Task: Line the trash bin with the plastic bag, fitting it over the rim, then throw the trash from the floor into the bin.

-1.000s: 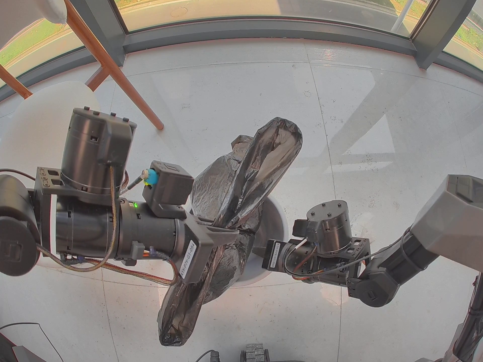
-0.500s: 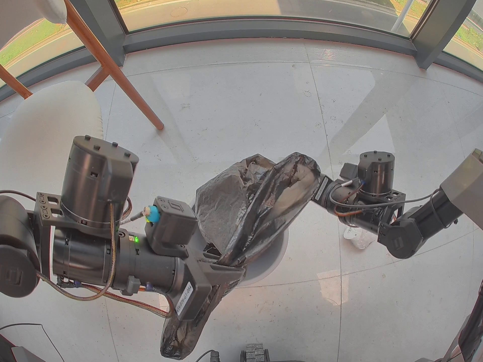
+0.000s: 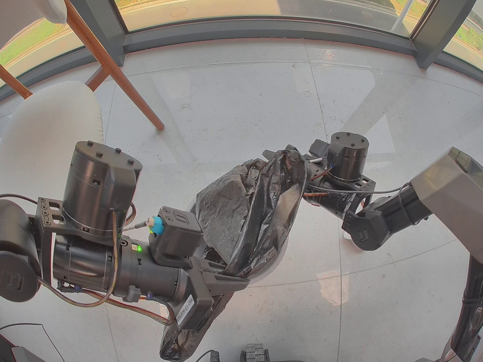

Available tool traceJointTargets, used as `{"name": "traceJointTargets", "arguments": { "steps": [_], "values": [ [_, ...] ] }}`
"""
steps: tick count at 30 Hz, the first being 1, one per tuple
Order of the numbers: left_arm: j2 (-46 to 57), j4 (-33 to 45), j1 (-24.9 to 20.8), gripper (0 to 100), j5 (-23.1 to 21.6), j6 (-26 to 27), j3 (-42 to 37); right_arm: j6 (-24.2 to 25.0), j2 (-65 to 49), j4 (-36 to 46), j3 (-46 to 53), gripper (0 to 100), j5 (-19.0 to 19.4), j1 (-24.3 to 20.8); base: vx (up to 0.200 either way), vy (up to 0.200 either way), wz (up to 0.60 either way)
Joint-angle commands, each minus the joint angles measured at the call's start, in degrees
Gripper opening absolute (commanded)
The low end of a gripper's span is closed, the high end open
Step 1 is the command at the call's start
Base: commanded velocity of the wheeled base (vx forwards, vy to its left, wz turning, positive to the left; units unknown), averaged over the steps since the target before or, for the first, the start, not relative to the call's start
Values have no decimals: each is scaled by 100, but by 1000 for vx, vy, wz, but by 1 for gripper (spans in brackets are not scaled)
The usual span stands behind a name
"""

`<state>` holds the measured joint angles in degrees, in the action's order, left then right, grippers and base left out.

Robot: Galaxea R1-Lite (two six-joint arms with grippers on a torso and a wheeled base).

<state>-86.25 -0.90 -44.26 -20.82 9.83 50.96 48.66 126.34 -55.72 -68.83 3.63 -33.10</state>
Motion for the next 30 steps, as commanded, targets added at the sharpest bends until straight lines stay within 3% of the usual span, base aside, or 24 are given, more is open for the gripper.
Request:
{"name": "traceJointTargets", "arguments": {
  "steps": [1,7,16,26,30],
  "values": [
    [-15,-6,14,0,-1,2,2,55,198,-70,265,0,6,-470,0,0,0],
    [-6,-6,32,0,-1,-33,72,20,136,-395,1152,0,270,-856,0,0,0],
    [-111,-6,243,0,131,11,248,-217,110,-993,2374,0,270,-988,0,0,0],
    [-621,2,322,0,1159,11,644,-1026,-426,-1081,2796,0,94,-672,0,0,0],
    [-630,20,392,0,1309,-16,872,-1219,-787,-1081,2778,0,94,-417,0,0,0]
  ]
}}
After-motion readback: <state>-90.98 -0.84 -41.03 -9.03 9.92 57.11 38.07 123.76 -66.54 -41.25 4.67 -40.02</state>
